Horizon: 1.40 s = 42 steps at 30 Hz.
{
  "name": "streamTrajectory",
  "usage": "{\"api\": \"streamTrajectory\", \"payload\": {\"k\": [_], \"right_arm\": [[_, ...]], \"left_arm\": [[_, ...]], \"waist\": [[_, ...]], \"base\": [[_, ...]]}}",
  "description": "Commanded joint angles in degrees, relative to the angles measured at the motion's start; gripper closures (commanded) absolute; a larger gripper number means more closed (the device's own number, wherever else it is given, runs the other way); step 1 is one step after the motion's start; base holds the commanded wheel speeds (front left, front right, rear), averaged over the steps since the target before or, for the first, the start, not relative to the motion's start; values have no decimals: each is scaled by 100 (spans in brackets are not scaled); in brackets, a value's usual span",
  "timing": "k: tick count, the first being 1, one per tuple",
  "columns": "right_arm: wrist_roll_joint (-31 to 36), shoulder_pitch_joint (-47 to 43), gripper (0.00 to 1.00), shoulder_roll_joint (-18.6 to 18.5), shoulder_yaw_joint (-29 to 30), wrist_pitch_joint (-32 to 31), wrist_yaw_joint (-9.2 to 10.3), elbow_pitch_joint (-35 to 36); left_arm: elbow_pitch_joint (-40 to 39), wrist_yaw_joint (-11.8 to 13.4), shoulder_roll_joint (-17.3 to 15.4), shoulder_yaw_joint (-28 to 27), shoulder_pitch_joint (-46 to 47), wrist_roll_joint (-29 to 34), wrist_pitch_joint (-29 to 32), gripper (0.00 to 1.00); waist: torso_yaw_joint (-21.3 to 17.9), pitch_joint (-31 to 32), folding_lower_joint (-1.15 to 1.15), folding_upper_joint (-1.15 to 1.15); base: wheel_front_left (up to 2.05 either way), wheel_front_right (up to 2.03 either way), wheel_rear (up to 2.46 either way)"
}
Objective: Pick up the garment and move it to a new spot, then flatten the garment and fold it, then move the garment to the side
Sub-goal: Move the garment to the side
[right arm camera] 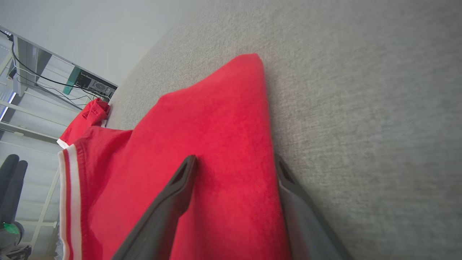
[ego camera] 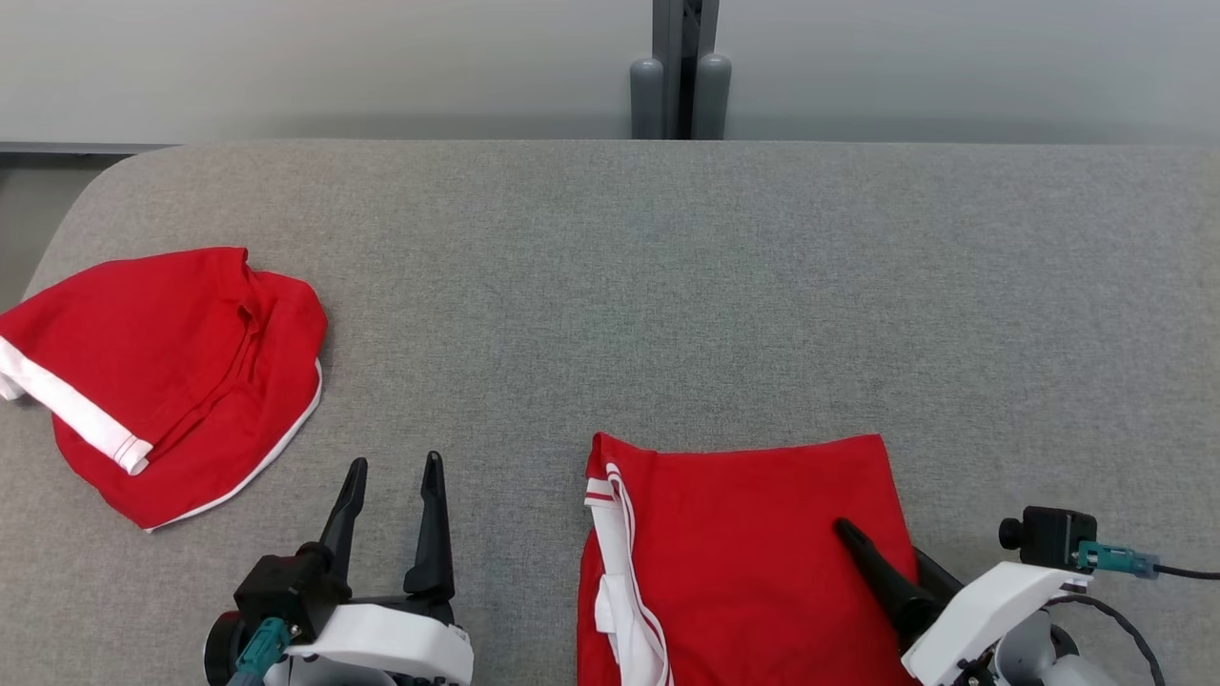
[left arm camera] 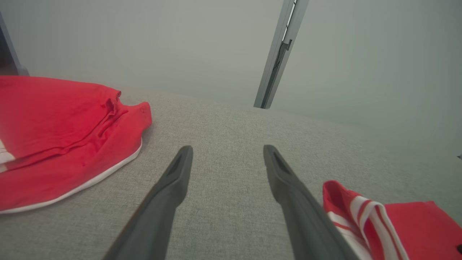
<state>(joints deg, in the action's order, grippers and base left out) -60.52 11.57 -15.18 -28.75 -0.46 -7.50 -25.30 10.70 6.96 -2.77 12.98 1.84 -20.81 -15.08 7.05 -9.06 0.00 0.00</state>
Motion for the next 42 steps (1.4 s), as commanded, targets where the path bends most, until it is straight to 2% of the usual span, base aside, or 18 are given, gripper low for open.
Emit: {"api": "streamTrajectory", "payload": {"k": [1, 2, 3, 14, 15, 17, 25, 32, 37, 39, 42], "right_arm": [[-77, 38, 57, -18, -134, 14, 0, -143], [-87, 52, 97, -39, -183, 58, 0, -156], [-110, 72, 100, -52, -233, 91, 0, -172], [-125, 340, 100, -445, -692, 439, 0, -303], [-9, 446, 100, -607, -827, 483, 0, -297], [35, 500, 100, -689, -895, 495, 0, -275], [467, 1174, 100, -1746, -1304, 415, 0, -89], [435, 1748, 100, -2640, -1340, 422, 1, -122], [627, 2135, 100, -3112, -1328, 534, 0, -533], [766, 2397, 100, -3291, -1218, 614, 1, -902], [1010, 2679, 100, -3385, -1114, 680, 1, -1318]], "left_arm": [[4, 4, -24, -3, 111, -13, -6, 0], [7, 2, -23, -5, 111, -8, -6, 0], [6, 0, -23, -13, 112, -2, -6, 0], [-20, 21, -23, -70, 137, 28, -6, 0], [-53, 49, -23, -85, 131, -1, -6, 0], [-73, 58, -22, -92, 138, -15, -6, 0], [-176, 55, -23, -142, 393, -15, -6, 0], [-236, 42, -24, -129, 761, 114, -6, 0], [-250, 11, -25, -180, 962, 262, -6, 0], [-271, -33, -24, -205, 1063, 317, -6, 0], [-307, -46, -24, -230, 1180, 370, -6, 0]], "waist": [[31, -16, 0, 0], [41, -20, 0, 0], [49, -27, 0, 0], [-60, -12, 0, 0], [-128, -21, 0, 0], [-173, -41, 0, 0], [-604, -491, 0, 0], [-865, -1139, 0, 0], [-994, -1539, 0, 0], [-1037, -1742, 0, 0], [-1045, -1912, 0, 0]], "base": [[0, 0, 0], [0, 0, 0], [0, 0, 0], [0, 0, 0], [0, 0, 0], [0, 0, 0], [0, 0, 0], [0, 0, 0], [0, 0, 0], [0, 0, 0], [0, 0, 0]]}}
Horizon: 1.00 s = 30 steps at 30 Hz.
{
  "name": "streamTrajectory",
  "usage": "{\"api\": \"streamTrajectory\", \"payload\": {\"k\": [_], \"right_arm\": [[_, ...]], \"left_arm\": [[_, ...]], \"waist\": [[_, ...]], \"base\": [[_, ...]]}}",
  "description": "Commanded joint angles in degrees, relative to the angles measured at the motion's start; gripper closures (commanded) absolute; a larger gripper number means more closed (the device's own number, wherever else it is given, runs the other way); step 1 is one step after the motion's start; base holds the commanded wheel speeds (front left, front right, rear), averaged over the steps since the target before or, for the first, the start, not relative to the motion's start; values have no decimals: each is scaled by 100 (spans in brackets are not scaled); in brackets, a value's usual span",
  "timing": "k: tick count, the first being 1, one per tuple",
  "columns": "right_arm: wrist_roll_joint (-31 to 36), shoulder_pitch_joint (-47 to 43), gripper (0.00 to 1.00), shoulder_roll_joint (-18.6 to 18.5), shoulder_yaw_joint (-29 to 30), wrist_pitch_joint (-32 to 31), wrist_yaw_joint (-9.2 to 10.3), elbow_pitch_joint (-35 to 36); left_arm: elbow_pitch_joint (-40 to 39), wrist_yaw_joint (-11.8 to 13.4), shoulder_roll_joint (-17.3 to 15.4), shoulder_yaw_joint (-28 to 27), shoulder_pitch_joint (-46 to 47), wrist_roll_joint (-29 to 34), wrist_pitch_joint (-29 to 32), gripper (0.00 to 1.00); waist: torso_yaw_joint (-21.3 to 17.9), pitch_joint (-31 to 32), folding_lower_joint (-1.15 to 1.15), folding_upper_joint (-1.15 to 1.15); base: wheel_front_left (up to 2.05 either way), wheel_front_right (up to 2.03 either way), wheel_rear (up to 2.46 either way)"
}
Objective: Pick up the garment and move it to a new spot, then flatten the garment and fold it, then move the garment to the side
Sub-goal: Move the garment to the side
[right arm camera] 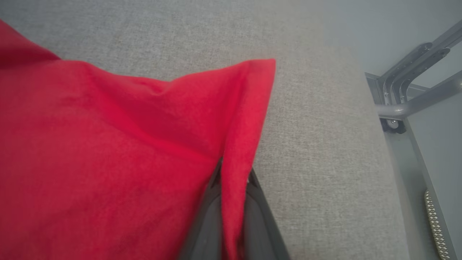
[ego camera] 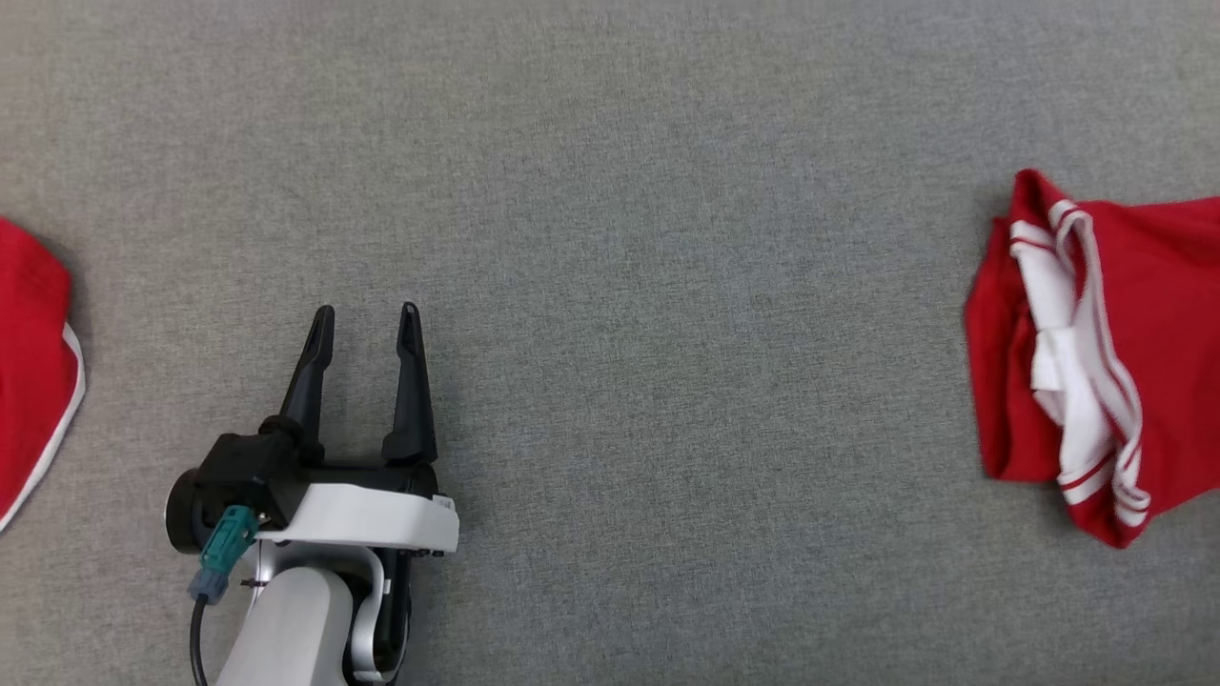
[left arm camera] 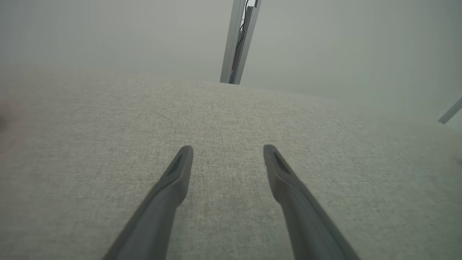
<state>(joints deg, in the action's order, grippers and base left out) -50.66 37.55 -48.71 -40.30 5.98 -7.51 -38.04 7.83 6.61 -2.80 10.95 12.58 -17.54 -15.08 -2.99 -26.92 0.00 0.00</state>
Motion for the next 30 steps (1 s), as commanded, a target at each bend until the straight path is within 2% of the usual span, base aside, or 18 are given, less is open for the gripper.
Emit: {"api": "streamTrajectory", "payload": {"k": [1, 10, 13, 16, 22, 23, 24, 30], "right_arm": [[142, 180, 100, -52, 61, 46, 2, -186], [1436, 1138, 100, 61, 361, 278, 2, -1633], [2135, 1459, 100, 4, 362, 422, 2, -2137], [2617, 1703, 100, 203, 486, 552, 2, -2567], [2998, 1948, 98, 475, 721, 681, 2, -3089], [3055, 1971, 56, 511, 766, 696, 2, -3148], [3117, 2002, 0, 533, 805, 715, 2, -3219], [3354, 2073, 0, 716, 1089, 802, 2, -3445]], "left_arm": [[-40, -17, -22, -35, 149, 51, -6, 0], [-93, -23, -20, -36, 279, 94, 0, 0], [-82, -23, -24, -23, 293, 91, 1, 0], [-76, -5, -27, -29, 274, 79, 1, 0], [-54, -1, -37, -30, 263, 70, 3, 0], [-50, -1, -38, -33, 267, 68, 3, 0], [-44, 1, -39, -35, 271, 66, 5, 0], [3, 29, -36, -36, 227, 42, 6, 0]], "waist": [[-40, -178, 0, 0], [-5, -467, 0, 0], [35, -521, 0, 0], [61, -567, 0, 0], [101, -600, 0, 0], [107, -602, 0, 0], [110, -602, 0, 0], [97, -482, 0, 0]], "base": [[0, 0, 0], [0, 0, 0], [0, 0, 0], [0, 0, 0], [0, 0, 0], [0, 0, 0], [0, 0, 0], [0, 0, 0]]}}
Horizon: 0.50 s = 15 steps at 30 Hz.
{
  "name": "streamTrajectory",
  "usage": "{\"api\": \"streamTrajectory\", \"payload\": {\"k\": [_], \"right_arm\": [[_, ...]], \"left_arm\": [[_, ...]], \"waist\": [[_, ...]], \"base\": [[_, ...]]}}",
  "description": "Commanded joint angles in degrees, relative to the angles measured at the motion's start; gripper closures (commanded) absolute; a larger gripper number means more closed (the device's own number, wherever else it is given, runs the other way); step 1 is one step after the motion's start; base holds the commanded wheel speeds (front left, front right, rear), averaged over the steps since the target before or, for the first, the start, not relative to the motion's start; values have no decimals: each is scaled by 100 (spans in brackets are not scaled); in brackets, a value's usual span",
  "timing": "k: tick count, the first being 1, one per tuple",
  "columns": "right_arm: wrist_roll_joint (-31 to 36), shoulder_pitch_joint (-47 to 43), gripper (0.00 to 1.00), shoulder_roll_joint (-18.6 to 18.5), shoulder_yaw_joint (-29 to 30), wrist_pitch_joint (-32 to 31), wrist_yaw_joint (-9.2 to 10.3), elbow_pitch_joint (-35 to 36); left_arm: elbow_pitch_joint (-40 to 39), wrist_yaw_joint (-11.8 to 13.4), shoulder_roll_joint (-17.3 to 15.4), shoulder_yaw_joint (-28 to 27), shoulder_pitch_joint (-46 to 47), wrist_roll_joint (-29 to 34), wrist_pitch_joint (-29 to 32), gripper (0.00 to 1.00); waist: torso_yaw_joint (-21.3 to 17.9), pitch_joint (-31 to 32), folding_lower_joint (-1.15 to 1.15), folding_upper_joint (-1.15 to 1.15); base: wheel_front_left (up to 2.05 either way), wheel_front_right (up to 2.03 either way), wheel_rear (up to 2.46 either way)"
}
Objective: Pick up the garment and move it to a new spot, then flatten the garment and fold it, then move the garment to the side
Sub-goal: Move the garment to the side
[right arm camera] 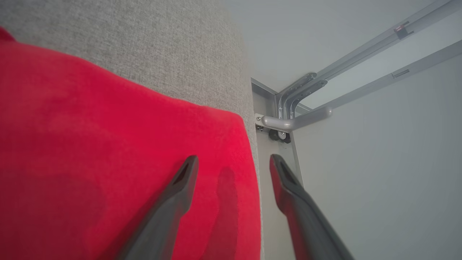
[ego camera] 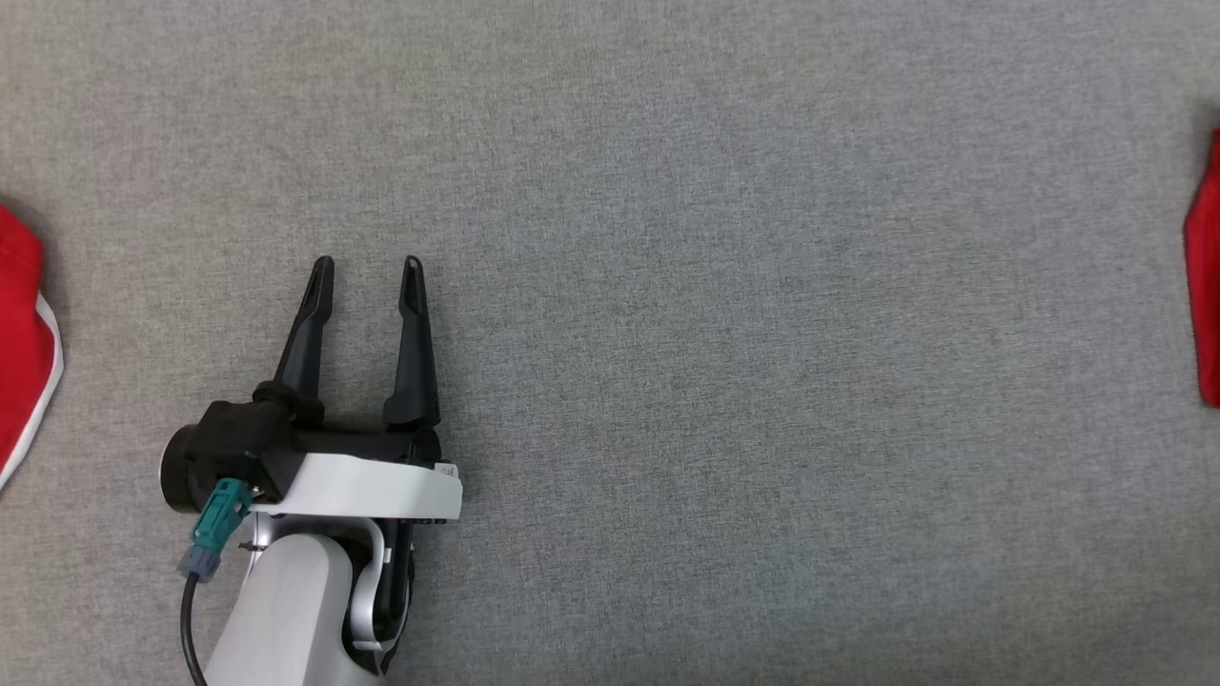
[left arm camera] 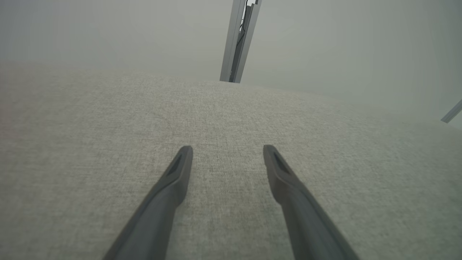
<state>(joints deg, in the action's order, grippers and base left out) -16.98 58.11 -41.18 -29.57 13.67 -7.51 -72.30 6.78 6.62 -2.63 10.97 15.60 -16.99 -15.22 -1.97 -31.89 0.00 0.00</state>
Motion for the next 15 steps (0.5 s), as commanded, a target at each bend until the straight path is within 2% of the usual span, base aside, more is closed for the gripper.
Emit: {"api": "streamTrajectory", "payload": {"k": [1, 9, 15], "right_arm": [[44, 33, 0, -25, 49, 51, 2, -27], [172, -212, 0, 312, 494, 155, 2, 130], [283, -1051, 0, 630, 1172, 157, 1, 1329]], "left_arm": [[109, 28, -49, -36, -90, -19, 20, 0], [79, 47, -39, 8, -155, -133, 12, 0], [64, 31, -39, -35, -239, -148, 12, 0]], "waist": [[-10, 55, 0, 0], [-4, 470, 0, 0], [39, 703, 0, 0]], "base": [[0, 0, 0], [0, 0, 0], [0, 0, 0]]}}
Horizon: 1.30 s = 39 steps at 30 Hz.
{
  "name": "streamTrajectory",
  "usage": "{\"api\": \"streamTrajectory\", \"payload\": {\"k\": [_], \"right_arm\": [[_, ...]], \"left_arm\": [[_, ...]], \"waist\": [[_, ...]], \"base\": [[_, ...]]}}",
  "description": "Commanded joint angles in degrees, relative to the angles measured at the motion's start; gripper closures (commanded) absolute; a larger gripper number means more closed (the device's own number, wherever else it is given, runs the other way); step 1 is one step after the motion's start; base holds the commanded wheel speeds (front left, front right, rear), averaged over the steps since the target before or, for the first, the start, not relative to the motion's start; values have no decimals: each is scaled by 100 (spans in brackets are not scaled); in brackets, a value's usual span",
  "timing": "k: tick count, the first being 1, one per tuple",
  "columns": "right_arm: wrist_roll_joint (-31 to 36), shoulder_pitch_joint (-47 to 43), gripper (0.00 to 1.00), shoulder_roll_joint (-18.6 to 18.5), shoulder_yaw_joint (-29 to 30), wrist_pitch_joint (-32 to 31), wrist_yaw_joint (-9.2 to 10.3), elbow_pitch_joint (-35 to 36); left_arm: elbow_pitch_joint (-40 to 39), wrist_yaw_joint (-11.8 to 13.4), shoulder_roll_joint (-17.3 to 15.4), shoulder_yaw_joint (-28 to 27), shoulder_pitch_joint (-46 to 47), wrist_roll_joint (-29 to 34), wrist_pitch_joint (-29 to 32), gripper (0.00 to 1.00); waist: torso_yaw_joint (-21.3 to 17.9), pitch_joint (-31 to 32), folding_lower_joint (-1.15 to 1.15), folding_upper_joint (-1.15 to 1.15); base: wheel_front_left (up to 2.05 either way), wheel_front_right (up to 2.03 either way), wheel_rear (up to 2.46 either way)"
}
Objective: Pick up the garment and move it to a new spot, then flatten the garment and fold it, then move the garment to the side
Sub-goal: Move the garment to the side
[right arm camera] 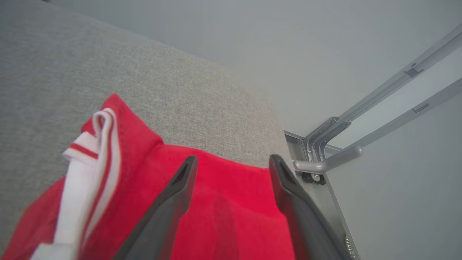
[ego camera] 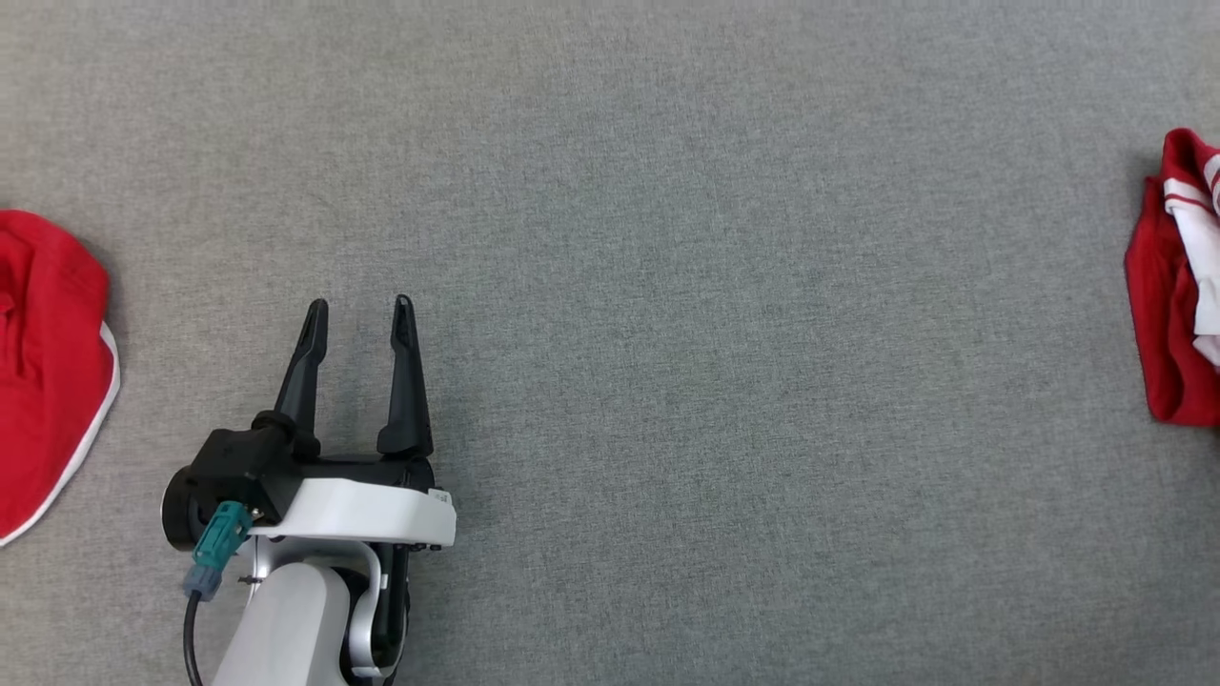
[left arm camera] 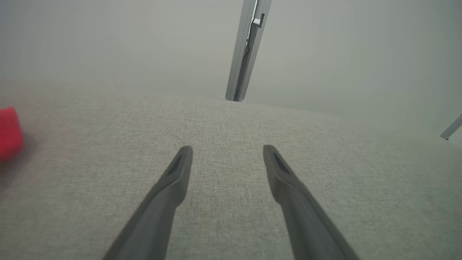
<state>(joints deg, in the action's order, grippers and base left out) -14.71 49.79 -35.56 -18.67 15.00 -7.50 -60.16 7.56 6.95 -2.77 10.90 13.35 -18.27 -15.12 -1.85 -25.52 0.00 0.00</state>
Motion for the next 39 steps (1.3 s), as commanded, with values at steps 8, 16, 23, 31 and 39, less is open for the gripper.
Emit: {"api": "streamTrajectory", "payload": {"k": [8, 16, 23, 31, 39], "right_arm": [[413, -1389, 0, 791, 1054, 27, 0, 1410], [220, -2251, 0, 1510, 1616, 26, 0, 2287], [-425, -2733, 0, 1937, 1480, 28, 0, 2754], [-982, -3275, 0, 2242, 1268, 28, -1, 3629], [-744, -3735, 0, 2642, 1369, 27, -1, 4010]], "left_arm": [[23, -49, -25, -116, -205, 29, 0, 0], [69, -57, -22, -103, -409, -45, -1, 0], [98, -46, -26, -53, -550, -108, -1, 0], [87, -29, -25, -93, -811, -170, -1, 0], [182, 14, -25, 68, -1020, -198, 0, 0]], "waist": [[83, 404, 0, 0], [103, 811, 0, 0], [139, 1175, 0, 0], [135, 1627, 0, 0], [200, 1924, 0, 0]], "base": [[0, 0, 0], [0, 0, 0], [0, 0, 0], [0, 0, 0], [0, 0, 0]]}}
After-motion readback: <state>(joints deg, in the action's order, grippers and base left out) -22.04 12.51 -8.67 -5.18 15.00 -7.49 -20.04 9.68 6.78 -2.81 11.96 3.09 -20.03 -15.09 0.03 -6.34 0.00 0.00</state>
